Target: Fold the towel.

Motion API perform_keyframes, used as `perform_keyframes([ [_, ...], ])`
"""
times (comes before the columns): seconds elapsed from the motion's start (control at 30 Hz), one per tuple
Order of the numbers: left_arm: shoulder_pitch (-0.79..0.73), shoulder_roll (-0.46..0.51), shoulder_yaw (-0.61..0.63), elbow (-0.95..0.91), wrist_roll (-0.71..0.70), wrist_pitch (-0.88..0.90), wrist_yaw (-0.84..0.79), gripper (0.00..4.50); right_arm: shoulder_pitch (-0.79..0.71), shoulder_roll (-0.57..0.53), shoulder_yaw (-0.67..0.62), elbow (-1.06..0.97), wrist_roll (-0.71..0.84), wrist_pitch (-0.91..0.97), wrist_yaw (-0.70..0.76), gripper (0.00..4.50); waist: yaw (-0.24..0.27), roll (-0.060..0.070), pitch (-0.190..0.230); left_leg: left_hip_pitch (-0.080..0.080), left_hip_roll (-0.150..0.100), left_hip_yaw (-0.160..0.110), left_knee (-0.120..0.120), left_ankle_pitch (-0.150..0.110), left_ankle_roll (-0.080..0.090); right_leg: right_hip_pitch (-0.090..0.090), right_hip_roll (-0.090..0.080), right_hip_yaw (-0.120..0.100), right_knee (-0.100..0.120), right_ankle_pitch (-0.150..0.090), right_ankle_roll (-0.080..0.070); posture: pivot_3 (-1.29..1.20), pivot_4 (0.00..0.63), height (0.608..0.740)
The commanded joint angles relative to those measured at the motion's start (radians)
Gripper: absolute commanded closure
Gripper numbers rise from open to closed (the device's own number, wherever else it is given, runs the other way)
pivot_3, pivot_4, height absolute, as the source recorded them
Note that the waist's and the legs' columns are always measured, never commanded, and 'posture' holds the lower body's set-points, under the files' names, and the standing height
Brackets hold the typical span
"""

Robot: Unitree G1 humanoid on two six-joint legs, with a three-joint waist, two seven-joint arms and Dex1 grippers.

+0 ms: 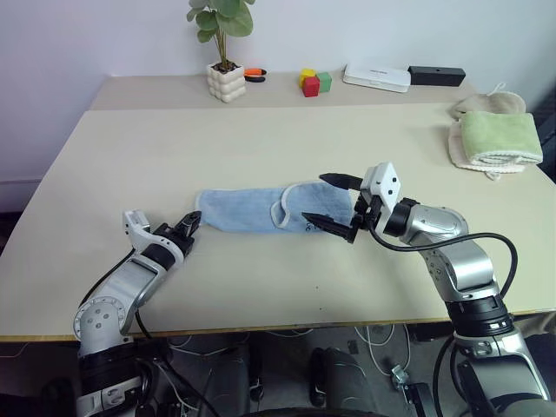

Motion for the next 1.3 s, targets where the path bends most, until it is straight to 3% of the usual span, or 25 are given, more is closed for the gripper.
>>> perform_keyframes([
  [0.03,-0.023,0.012,-0.002,-0.010,-0.009,0.010,0.011,4.47,-0.012,-0.027,-0.048,0.015,-0.006,-0.034,0.002,0.00,0.000,-0.001,0.000,0.000,0.000,0.000,0.000,0.000,0.000,0.000,0.000,0.000,0.000,0.000,0.000,0.00,0.150,0.740],
  [0.23,-0.098,0.054,-0.048,-0.105,0.038,0.011,-0.093,4.47,-0.002,-0.074,-0.096,0.060,0.014,-0.035,0.026,0.00,-0.002,-0.004,0.003,-0.003,0.000,0.000,0.000,0.000,0.000,0.000,0.001,-0.001,-0.002,0.000,0.000,0.00,0.150,0.740],
  [0.5,-0.221,0.107,-0.207,-0.190,0.175,0.051,-0.295,4.47,0.065,-0.176,-0.194,0.064,0.049,-0.012,0.078,0.00,-0.002,-0.004,0.003,-0.006,0.000,0.000,-0.001,0.000,0.000,0.002,0.002,-0.001,-0.004,0.001,0.000,0.00,0.150,0.740],
  [0.7,-0.397,0.054,-0.347,-0.013,0.389,0.006,-0.490,4.47,0.086,-0.234,-0.255,0.080,0.047,-0.008,0.082,0.00,-0.001,-0.004,0.004,-0.005,-0.001,0.000,0.000,0.000,0.000,0.002,0.003,-0.001,-0.004,0.001,0.002,0.00,0.150,0.740],
  [0.83,-0.564,-0.056,-0.477,0.195,0.540,-0.027,-0.690,4.47,0.159,-0.270,-0.306,0.002,0.064,0.022,0.076,0.00,0.005,-0.005,0.004,-0.008,-0.001,-0.001,0.000,0.001,0.000,0.002,0.004,-0.002,-0.006,0.001,0.002,0.00,0.150,0.740],
  [1.0,-0.654,-0.130,-0.552,0.356,0.697,-0.082,-0.858,4.47,0.230,-0.273,-0.354,-0.096,0.091,0.063,0.042,0.00,-0.009,-0.005,0.005,-0.010,-0.002,-0.001,0.000,0.003,0.001,0.001,0.004,-0.003,-0.008,0.002,0.004,0.00,0.150,0.740],
  [1.3,-0.736,-0.251,-0.608,0.616,0.920,-0.096,-0.954,4.47,0.373,-0.264,-0.457,-0.293,0.150,0.154,-0.043,0.00,-0.001,-0.005,0.006,-0.015,-0.001,-0.010,0.002,0.002,0.003,0.000,0.004,-0.007,-0.008,0.002,0.002,0.00,0.150,0.740],
])
